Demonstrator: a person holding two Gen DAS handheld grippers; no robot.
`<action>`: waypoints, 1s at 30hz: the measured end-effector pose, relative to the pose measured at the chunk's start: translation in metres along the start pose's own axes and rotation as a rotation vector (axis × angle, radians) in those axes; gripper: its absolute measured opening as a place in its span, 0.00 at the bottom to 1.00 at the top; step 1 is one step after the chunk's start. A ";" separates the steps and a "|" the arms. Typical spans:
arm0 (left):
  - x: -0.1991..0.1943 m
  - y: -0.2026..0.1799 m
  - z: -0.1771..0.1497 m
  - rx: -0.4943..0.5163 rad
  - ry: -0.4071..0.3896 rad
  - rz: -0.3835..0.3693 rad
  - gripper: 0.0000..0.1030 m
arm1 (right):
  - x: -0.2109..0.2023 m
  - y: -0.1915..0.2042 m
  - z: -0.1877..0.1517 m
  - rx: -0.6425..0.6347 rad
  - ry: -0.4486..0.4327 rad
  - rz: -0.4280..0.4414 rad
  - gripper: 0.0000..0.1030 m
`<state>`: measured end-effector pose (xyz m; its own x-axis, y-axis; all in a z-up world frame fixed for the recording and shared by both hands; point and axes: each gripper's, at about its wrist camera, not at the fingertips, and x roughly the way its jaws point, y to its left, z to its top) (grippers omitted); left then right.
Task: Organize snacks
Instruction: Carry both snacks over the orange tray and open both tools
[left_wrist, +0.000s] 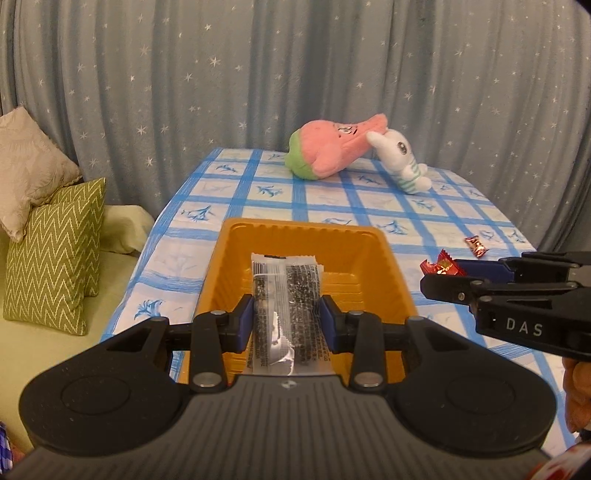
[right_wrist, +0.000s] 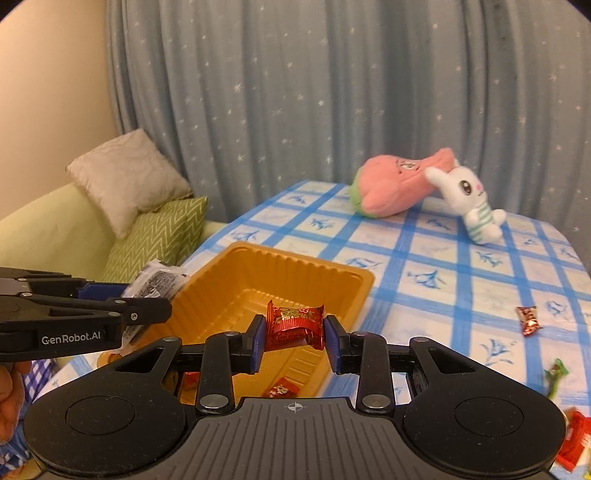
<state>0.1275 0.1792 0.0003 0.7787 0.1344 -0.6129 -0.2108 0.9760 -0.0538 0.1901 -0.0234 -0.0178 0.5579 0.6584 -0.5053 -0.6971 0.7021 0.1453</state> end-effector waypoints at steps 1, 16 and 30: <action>0.003 0.001 -0.001 -0.001 0.004 -0.001 0.33 | 0.004 0.001 0.000 0.000 0.006 0.003 0.33; 0.019 0.024 -0.010 -0.044 0.012 -0.002 0.43 | 0.020 0.009 0.000 -0.004 0.049 0.017 0.33; 0.001 0.036 -0.018 -0.071 0.004 0.016 0.43 | 0.022 0.012 -0.001 0.038 0.063 0.091 0.62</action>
<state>0.1098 0.2112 -0.0166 0.7723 0.1491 -0.6175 -0.2650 0.9591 -0.0998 0.1936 -0.0003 -0.0280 0.4628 0.7023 -0.5408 -0.7253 0.6508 0.2246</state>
